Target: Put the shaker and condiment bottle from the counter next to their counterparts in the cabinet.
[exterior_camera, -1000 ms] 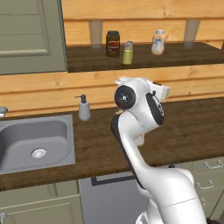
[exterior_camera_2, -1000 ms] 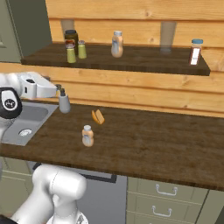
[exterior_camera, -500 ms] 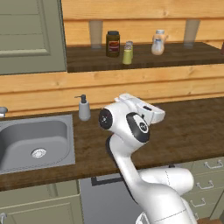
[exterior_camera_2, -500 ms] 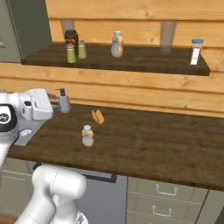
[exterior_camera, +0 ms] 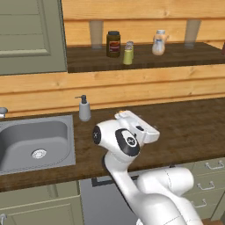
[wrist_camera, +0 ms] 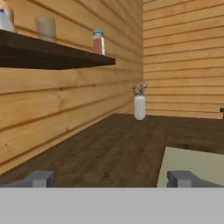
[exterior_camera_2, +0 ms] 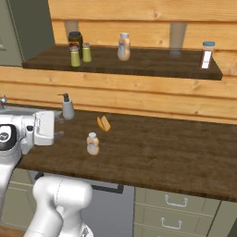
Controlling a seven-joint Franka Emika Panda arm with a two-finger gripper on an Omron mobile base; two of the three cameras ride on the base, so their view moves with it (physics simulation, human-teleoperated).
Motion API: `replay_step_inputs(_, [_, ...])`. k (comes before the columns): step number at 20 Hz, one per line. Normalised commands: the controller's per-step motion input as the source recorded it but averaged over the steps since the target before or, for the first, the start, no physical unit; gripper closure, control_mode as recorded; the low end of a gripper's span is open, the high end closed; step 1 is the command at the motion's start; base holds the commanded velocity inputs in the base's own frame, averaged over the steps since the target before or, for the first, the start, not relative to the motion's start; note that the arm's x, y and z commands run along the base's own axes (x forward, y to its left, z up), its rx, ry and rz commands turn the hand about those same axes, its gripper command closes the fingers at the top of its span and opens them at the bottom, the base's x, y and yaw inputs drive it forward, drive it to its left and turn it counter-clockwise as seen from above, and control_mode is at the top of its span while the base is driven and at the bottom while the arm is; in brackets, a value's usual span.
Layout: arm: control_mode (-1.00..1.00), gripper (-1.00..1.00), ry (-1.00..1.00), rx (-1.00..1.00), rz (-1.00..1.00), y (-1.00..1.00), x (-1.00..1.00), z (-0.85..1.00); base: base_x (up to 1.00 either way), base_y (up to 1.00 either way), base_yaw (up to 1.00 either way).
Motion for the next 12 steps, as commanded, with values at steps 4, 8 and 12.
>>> replay_step_inputs(4, [-1.0,-1.0,0.01,0.0,-0.11,0.0,0.01,-0.38,0.0,0.0,0.0])
replay_step_inputs(8, [-1.0,-1.0,0.02,0.0,-0.08,0.01,0.11,-0.57,0.0,0.0,0.0])
replay_step_inputs(12, [-1.0,-1.0,0.01,0.0,-0.09,0.04,0.38,-0.5,0.0,0.0,0.0])
